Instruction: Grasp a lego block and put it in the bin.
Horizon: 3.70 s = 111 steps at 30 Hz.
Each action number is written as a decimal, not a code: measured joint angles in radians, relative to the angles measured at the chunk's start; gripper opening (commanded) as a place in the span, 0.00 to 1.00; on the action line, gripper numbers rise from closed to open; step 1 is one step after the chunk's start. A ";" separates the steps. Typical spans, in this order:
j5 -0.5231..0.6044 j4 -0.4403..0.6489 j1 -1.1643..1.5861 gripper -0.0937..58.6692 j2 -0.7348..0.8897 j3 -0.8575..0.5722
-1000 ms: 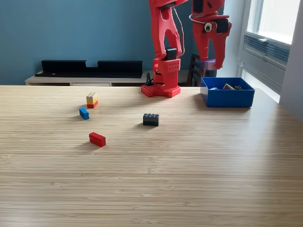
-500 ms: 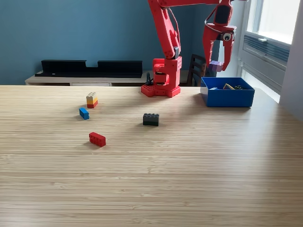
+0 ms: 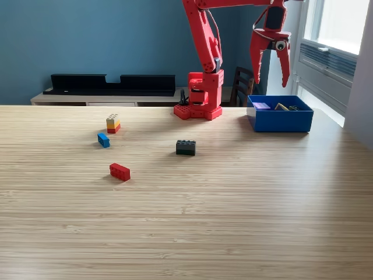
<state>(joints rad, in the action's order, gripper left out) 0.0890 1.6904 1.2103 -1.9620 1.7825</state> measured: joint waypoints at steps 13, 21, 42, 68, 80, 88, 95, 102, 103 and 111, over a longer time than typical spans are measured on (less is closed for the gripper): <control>0.034 0.000 -0.299 0.00 0.000 -0.023; -0.078 -0.009 -0.834 0.00 0.000 -0.146; -0.181 -0.155 -1.296 0.00 -0.009 -0.089; -0.158 -0.282 -1.296 0.00 -0.009 -0.048; -0.155 -0.359 -1.477 0.00 -0.009 -0.048; -0.155 -0.442 -1.661 0.00 -0.009 0.021; -0.155 -0.499 -1.787 0.01 -0.009 0.072; -0.123 -0.503 -1.901 0.00 -0.009 0.094; -0.118 -0.503 -1.914 0.00 -0.009 0.095; -0.103 -0.503 -2.020 0.00 -0.009 0.103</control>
<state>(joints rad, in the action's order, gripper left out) -0.0138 1.1873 -0.8099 -1.9712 1.8853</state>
